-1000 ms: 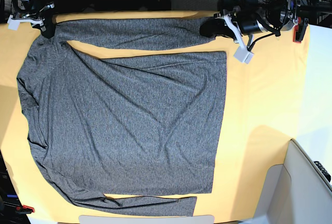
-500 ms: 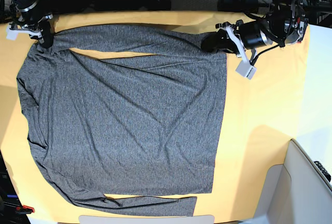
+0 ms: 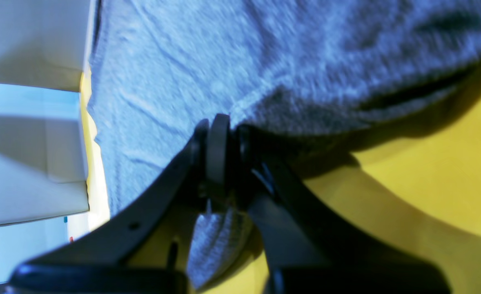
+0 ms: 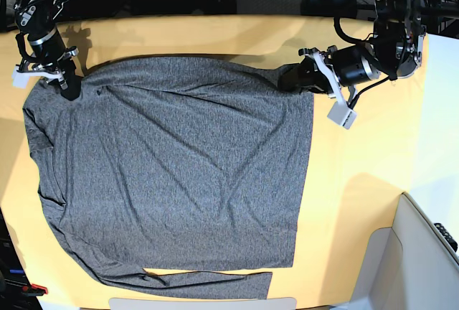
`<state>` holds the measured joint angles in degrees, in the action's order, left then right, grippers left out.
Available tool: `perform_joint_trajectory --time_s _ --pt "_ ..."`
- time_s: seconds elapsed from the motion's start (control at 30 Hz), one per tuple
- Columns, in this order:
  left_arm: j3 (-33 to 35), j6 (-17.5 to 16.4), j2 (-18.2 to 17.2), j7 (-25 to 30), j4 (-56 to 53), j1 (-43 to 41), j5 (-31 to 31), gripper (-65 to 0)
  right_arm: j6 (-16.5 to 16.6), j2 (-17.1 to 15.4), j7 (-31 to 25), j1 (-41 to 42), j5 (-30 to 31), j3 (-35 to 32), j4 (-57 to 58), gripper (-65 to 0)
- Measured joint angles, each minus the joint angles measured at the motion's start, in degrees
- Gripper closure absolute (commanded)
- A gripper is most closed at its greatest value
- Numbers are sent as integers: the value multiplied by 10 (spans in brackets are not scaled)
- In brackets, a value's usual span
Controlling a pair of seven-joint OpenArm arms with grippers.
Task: Fold the T-shirt properly
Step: 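Drag the shirt edge further, spreading the sleeve under the body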
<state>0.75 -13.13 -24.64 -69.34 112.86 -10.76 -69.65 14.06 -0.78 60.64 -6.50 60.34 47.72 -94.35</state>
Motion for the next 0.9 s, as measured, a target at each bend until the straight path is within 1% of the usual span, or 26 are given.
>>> perform_joint_trajectory --time_s 0.07,0.2,0.4,0.43,0.63,0.9 --pt "0 0 0 -8 -1 18 0 -4 -1 0 0 12 -2 0 0 -6" --pt "1 -1 0 1 -6 51 -2 -4 0 0 -2 37 1 0 8 -6" --pt "3 -2 2 1 -92 101 2 -4 2 -1 -6 89 -5 3 116 -6" --pt "3 -2 2 1 -104 107 3 -4 5 -2 -8 95 3 3 127 -6" --pt "3 -2 2 1 -164 127 3 -4 11 -20 -11 129 22 5 187 -6" --pt "0 -2 2 4 -148 138 0 -4 12 -20 -13 130 26 6 188 -6"
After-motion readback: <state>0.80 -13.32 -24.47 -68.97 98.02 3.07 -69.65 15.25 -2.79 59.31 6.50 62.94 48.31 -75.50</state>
